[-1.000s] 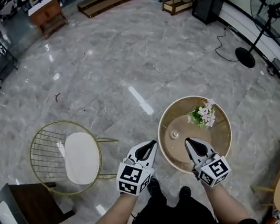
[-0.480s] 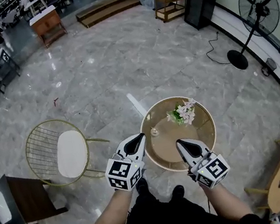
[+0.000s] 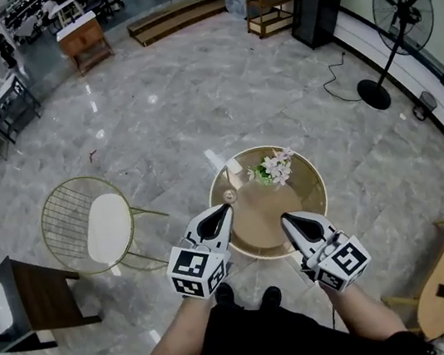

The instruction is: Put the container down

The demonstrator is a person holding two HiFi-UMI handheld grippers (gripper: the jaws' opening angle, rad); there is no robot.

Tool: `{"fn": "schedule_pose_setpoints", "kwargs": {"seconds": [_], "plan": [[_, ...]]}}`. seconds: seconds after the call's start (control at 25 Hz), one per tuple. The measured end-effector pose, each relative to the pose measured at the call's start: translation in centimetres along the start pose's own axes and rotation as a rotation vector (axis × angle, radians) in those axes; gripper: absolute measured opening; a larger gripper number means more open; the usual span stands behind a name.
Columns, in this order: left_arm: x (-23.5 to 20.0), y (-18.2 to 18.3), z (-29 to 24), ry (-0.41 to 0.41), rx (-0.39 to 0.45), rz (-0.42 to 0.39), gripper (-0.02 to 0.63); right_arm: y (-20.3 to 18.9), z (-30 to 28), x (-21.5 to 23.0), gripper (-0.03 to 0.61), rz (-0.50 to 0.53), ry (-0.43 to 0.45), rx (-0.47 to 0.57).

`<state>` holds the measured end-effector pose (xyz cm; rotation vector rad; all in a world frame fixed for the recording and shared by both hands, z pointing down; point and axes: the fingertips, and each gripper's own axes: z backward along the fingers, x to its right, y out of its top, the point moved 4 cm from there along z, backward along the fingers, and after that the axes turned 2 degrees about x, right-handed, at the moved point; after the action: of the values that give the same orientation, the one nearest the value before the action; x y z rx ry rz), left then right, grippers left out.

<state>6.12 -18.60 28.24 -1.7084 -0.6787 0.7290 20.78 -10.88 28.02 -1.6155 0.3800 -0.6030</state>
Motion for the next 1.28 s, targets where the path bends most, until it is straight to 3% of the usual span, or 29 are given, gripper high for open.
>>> {"fn": "schedule_pose_setpoints", "kwargs": {"seconds": [0.16, 0.28, 0.76, 0.96, 1.28], "plan": [[1.1, 0.7, 0.0, -0.057, -0.011, -0.019, 0.017, 1.3, 2.2, 0.0, 0.012, 0.040, -0.095, 0.068], [1.6, 1.6, -0.4, -0.085, -0.010, -0.047, 0.017, 0.8, 3.7, 0.4, 0.012, 0.024, -0.125, 0.054], [-0.6, 2.4, 1.5, -0.068, 0.039, -0.043, 0.017, 2.9, 0.9, -1.8, 0.011, 0.064, -0.072, 0.043], [-1.4, 2.0, 2.0, -0.065, 0.020, -0.045, 0.017, 4.5, 1.1, -0.9, 0.012, 0.057, -0.123, 0.109], [-2.8, 1.3, 3.2, -0.022, 0.020, -0.028, 0.017, 2.3, 1.2, -0.8, 0.012, 0.039, -0.112, 0.031]]}}
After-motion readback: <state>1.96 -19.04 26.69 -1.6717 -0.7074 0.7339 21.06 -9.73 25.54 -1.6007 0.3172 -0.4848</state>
